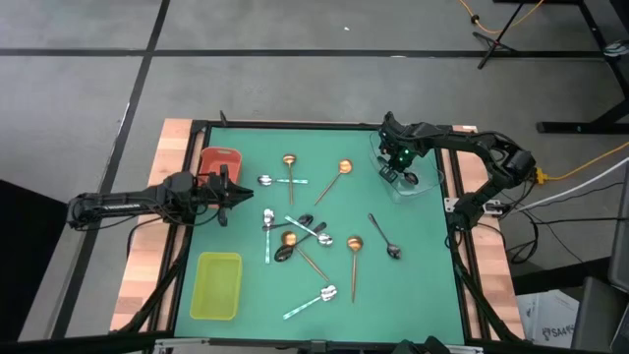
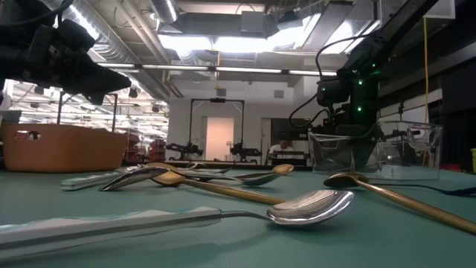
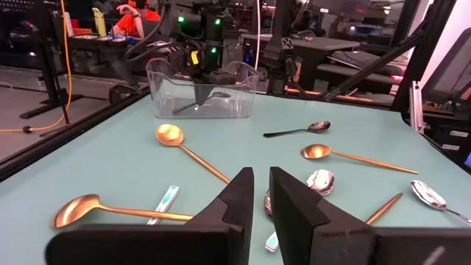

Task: Sort silverware by color (type)
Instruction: Put the black spoon into the transparent bin

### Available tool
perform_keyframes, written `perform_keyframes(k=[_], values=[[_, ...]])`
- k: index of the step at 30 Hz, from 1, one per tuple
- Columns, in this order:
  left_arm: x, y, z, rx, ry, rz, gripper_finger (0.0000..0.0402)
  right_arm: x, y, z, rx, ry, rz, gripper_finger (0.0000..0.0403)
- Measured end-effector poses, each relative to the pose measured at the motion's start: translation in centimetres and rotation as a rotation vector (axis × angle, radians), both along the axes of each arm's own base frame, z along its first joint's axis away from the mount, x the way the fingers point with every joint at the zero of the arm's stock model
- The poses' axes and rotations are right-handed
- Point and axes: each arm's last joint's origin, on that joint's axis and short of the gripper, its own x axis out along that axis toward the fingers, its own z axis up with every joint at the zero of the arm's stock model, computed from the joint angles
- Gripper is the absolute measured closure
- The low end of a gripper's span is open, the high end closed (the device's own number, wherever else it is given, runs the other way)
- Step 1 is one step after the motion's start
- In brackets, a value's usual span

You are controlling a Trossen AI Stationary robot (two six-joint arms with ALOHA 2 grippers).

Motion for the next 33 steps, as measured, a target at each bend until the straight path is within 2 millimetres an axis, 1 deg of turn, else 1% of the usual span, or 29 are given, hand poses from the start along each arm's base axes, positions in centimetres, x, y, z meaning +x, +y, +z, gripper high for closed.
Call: perform_keyframes(k=[10, 12, 18, 22, 33], values=[[0.00, 0.00, 0.00, 0.000, 0.000, 0.000, 0.0363, 0.00, 0.00, -0.01, -0.001, 0.001, -0.003, 0.0402], [0.00, 0.00, 0.00, 0.000, 0.000, 0.000, 0.0363, 0.00, 0.00, -0.01, 0.000, 0.001, -0.003, 0.0395], [0.00, 0.00, 0.00, 0.000, 0.000, 0.000, 0.0363, -0.03, 0.01, -0.01, 0.001, 0.004, -0.004, 0.0357], [0.00, 0.00, 0.00, 0.000, 0.000, 0.000, 0.0363, -0.03, 0.02, -0.01, 0.001, 0.004, -0.004, 0.0338], [0.00, 0.00, 0.00, 0.000, 0.000, 0.000, 0.0363, -0.03, 0.01, -0.02, 0.001, 0.004, -0.004, 0.0331]])
